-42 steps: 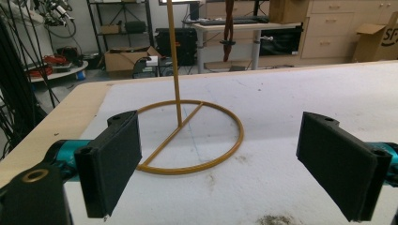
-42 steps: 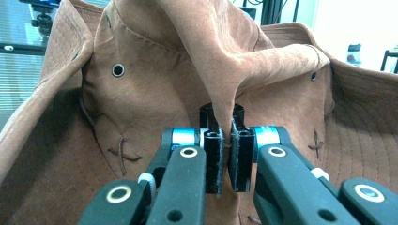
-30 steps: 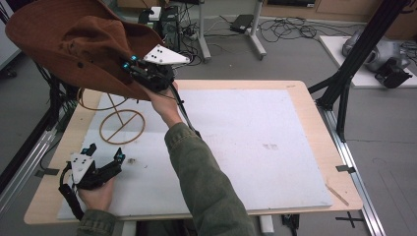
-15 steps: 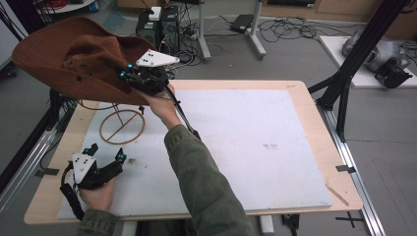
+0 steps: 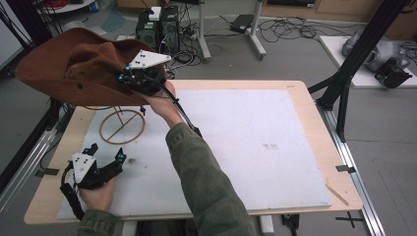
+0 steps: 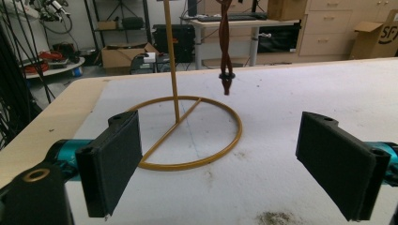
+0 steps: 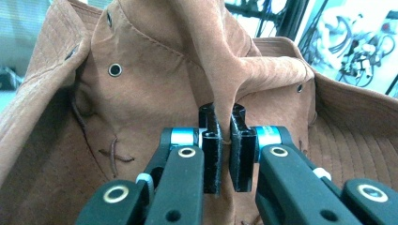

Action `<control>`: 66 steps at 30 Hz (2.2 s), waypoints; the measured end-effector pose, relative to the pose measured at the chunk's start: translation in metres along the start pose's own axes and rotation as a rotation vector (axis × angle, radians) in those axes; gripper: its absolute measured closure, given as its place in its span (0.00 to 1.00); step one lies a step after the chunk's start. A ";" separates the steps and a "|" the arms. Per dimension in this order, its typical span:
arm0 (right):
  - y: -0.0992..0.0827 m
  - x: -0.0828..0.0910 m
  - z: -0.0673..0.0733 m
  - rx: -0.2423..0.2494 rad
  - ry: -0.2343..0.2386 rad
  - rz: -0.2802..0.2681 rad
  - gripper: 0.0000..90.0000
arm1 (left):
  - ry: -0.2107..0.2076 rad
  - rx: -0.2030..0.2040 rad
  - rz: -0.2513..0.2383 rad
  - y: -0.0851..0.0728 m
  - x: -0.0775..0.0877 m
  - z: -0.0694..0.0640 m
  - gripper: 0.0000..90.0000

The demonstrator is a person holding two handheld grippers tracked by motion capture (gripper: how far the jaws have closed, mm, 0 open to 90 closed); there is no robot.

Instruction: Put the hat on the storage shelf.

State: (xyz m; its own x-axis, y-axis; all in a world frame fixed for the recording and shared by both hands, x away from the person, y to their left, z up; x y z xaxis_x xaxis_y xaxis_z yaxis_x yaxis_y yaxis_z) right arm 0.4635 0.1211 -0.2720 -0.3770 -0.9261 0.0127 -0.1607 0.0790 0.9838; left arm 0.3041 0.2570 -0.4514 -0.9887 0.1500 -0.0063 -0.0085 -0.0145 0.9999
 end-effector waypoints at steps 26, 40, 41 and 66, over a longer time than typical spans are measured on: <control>-0.004 -0.002 0.002 0.000 0.004 0.055 0.83 | 0.005 0.023 -0.005 0.001 0.001 0.002 0.17; 0.001 0.010 -0.010 -0.094 -0.144 -0.006 0.14 | 0.006 0.023 -0.007 0.001 0.000 0.002 0.17; 0.001 0.012 -0.011 -0.096 -0.153 -0.007 0.14 | 0.005 0.022 -0.007 0.001 0.000 0.002 0.17; -0.018 0.125 -0.041 -0.126 -0.384 -0.081 0.14 | 0.004 0.011 -0.015 0.002 0.000 -0.001 0.17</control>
State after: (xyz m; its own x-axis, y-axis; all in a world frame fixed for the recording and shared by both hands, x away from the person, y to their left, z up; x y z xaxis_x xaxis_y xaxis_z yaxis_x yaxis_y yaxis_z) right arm 0.4567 -0.0110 -0.2804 -0.6844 -0.7208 -0.1101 -0.1004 -0.0564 0.9933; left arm 0.3038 0.2559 -0.4492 -0.9890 0.1466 -0.0215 -0.0220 -0.0017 0.9998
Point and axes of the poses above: each handheld gripper's, and its own axes: x roughly backward along the jaws, y roughly out of its top, z roughly to its left, the point moved 5 cm from there along -x, roughly forward along the jaws, and after that the axes turned 8 degrees about -z, right-handed, at the moved point
